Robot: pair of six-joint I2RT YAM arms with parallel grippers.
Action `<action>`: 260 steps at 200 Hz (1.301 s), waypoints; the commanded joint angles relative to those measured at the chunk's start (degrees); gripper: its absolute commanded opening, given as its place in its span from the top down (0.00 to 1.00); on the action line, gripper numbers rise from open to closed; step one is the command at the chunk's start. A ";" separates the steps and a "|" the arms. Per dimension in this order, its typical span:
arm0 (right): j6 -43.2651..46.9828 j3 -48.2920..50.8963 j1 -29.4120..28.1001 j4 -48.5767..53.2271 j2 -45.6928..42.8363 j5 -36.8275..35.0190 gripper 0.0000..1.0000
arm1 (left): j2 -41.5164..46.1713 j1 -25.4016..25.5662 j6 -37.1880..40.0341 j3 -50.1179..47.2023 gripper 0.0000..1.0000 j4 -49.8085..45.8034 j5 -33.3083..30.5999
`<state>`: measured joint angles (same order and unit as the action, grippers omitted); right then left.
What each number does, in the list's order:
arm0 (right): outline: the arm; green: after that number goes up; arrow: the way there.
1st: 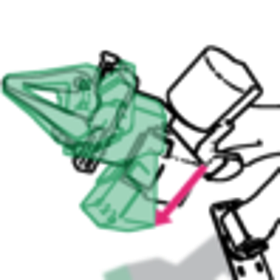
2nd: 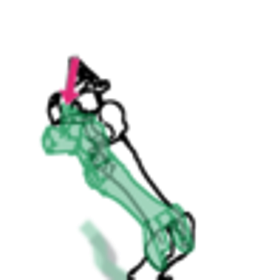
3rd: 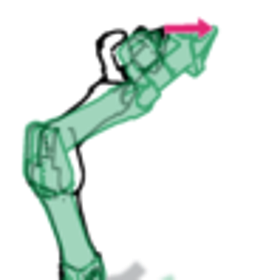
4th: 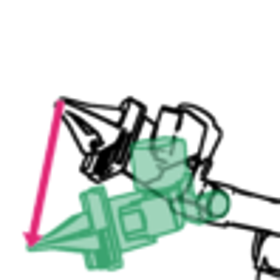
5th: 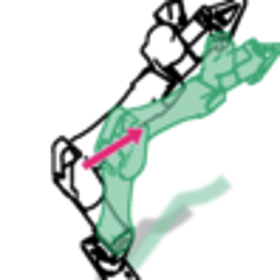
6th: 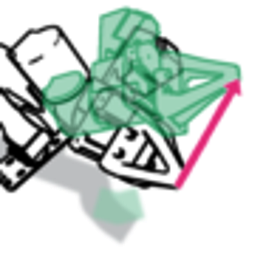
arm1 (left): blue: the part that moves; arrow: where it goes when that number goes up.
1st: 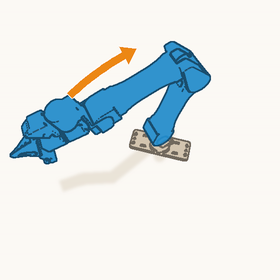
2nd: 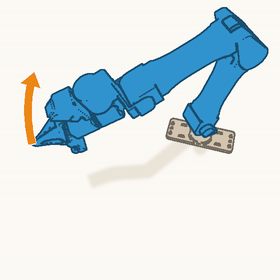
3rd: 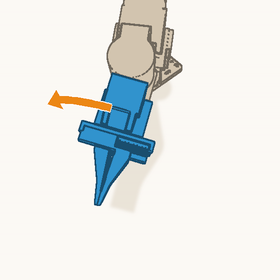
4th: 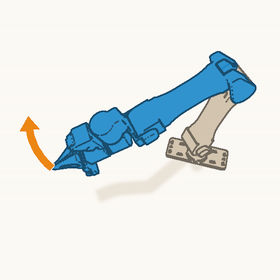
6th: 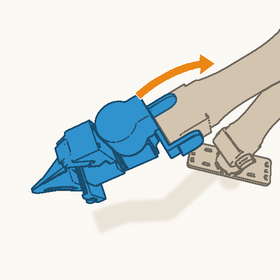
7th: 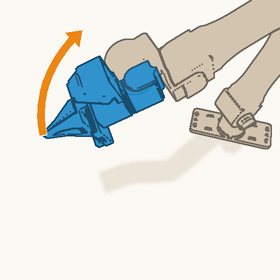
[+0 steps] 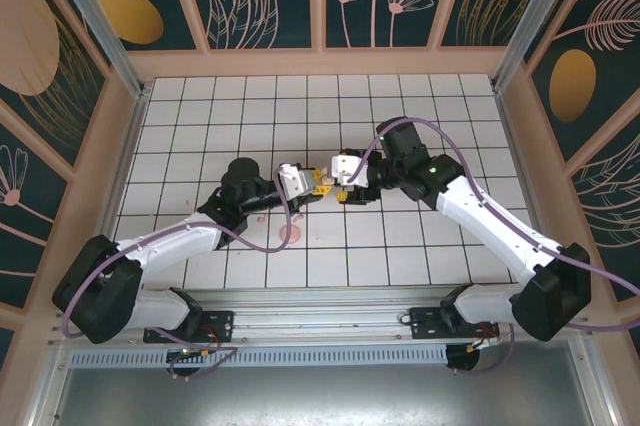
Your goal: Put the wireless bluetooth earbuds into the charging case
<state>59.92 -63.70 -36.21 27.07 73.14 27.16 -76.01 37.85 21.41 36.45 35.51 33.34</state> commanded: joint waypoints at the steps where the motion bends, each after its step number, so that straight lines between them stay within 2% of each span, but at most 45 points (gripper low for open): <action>1: 0.80 1.32 -0.61 -0.86 -3.40 4.56 0.41 | 0.40 0.16 0.22 1.57 0.88 0.79 0.29; 59: -6.00 10.65 0.38 -8.24 -12.97 7.40 0.47 | -1.30 0.12 -0.65 3.06 0.88 -0.61 0.14; 103: -25.99 21.56 4.49 -27.14 -19.93 9.94 0.48 | -2.80 0.16 -9.02 3.76 0.87 0.64 -1.87; 116: -33.20 24.01 6.48 -32.35 -21.23 6.73 0.50 | -3.50 0.17 -12.11 4.14 0.86 1.18 -0.71; 136: -46.22 25.49 8.86 -37.91 -21.88 -4.63 0.55 | -5.24 0.16 -19.23 5.72 0.87 1.25 -0.67; 162: -59.13 23.47 11.84 -37.55 -18.54 -12.46 0.56 | -7.88 0.15 -27.11 8.39 0.88 -0.40 -0.61; 182: -68.70 22.06 12.52 -36.65 -14.55 -19.52 0.57 | -10.53 0.15 -33.94 12.52 0.89 -5.14 -3.60; 222: -81.96 18.89 16.70 -32.07 -9.32 -22.15 0.57 | -16.83 0.18 -48.54 20.31 0.88 -11.16 -6.34; 260: -88.85 19.67 19.21 -30.50 -9.01 -25.63 0.57 | -27.23 0.16 -56.34 32.02 0.90 -20.78 -7.40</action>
<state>-20.29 -42.39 -18.41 -5.30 64.16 5.87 -98.35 38.00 -25.91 63.05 21.93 27.90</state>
